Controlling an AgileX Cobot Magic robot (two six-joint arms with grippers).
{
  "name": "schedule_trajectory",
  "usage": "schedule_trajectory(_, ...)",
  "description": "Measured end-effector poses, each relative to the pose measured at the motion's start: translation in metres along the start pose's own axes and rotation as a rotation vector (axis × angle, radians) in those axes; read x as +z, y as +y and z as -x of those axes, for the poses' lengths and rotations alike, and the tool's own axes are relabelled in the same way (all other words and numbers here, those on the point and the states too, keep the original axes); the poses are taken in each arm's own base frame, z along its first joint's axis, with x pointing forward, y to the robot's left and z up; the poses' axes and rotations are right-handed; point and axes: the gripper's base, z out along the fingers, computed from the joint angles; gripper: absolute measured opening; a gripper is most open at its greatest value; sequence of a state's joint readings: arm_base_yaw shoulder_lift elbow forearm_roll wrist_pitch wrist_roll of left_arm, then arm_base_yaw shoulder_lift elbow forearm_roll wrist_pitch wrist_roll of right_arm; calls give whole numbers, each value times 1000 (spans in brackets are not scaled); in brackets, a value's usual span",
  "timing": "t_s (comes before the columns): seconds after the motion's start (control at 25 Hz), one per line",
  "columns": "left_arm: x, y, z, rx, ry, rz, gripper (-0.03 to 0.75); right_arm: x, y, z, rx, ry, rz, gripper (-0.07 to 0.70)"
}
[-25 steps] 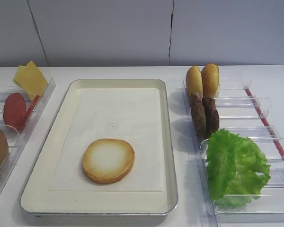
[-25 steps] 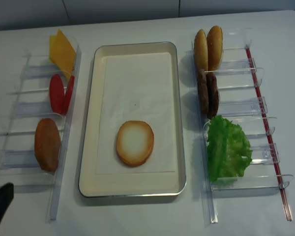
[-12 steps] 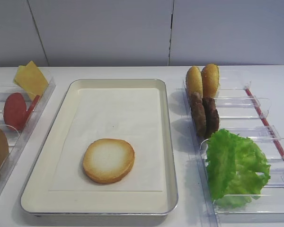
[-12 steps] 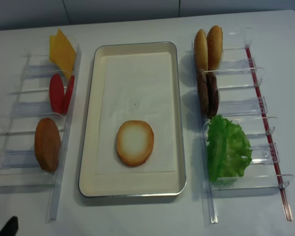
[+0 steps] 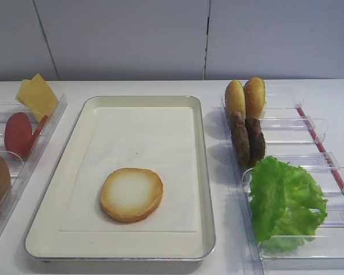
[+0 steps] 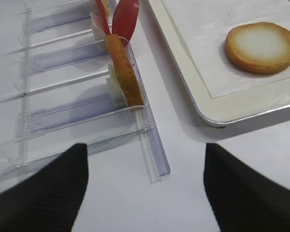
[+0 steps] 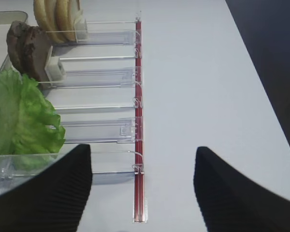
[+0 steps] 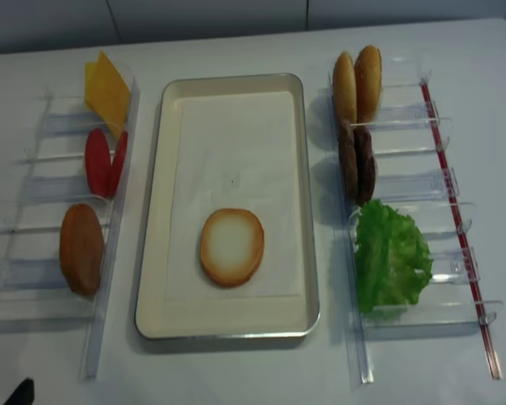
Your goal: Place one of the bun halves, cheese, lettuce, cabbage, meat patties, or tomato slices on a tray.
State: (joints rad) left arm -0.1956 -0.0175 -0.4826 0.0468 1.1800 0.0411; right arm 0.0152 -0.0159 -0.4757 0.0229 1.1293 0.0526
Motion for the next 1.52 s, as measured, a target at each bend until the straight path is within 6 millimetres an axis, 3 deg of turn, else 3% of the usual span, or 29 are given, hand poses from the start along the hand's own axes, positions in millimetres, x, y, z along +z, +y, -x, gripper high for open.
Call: schedule_trajectory(1.52,-1,-2,0,-108,12,156,492,0,0,0,2,0,0,479)
